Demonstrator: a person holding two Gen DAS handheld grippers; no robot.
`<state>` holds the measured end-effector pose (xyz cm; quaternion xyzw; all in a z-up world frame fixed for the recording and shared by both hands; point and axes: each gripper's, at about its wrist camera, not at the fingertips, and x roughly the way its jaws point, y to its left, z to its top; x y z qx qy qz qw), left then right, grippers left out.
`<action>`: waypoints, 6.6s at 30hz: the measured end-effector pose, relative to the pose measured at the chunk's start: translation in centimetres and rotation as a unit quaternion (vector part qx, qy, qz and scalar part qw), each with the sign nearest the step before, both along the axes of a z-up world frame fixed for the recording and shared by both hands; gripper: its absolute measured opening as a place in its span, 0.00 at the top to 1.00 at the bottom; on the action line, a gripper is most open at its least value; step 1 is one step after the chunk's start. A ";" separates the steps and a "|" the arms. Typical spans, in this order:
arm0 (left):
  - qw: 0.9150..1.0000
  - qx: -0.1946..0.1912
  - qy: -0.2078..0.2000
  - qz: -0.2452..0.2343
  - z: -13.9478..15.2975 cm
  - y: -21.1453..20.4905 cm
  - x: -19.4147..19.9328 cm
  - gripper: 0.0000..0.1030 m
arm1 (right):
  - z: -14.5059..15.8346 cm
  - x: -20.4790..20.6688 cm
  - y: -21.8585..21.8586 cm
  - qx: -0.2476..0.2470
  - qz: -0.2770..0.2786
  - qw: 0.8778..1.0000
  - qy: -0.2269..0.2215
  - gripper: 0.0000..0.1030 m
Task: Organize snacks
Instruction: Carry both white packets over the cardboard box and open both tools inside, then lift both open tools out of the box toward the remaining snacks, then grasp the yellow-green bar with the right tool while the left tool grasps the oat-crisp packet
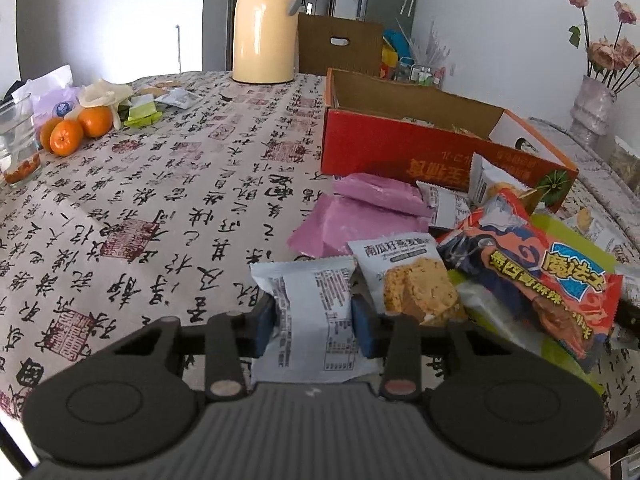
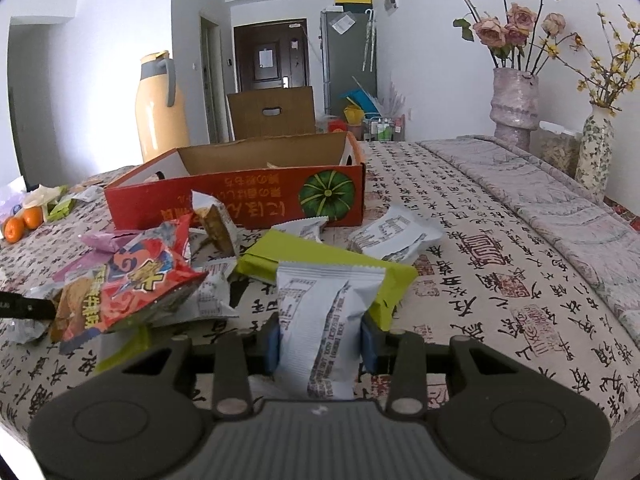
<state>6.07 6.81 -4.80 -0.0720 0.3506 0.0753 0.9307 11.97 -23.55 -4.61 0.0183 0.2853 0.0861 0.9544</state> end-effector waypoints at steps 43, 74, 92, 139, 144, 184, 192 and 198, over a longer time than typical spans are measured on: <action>0.989 0.022 -0.141 -0.041 9.5 -3.7 11.7 0.60 | 7.3 11.6 3.5 0.036 0.033 0.993 -0.112 0.63; 0.996 0.019 -0.086 -0.026 5.5 -3.5 22.3 0.60 | 4.2 22.5 5.8 0.040 0.023 0.998 -0.038 0.63; 0.993 0.027 -0.114 -0.003 6.5 -3.4 21.0 0.00 | 4.6 21.5 4.8 0.052 0.001 0.998 -0.048 0.00; 0.993 0.051 -0.108 -0.020 7.7 -4.0 9.9 0.00 | 6.0 10.6 0.4 0.020 0.008 0.998 -0.062 0.00; 0.993 0.048 -0.102 -0.020 7.1 -4.1 8.3 0.00 | 4.6 8.7 -0.8 0.029 0.019 0.998 -0.053 0.00; 0.997 0.030 -0.067 -0.036 3.3 -4.4 4.3 0.00 | 0.2 8.2 -0.4 -0.062 0.084 0.995 0.002 0.00; 0.997 0.023 -0.066 -0.036 3.0 -3.5 4.0 0.00 | -0.3 8.9 1.7 -0.093 0.119 0.988 0.014 0.31; 0.997 0.014 -0.064 -0.039 2.7 -2.9 3.8 0.00 | -0.1 7.7 1.8 -0.095 0.129 0.987 0.036 0.50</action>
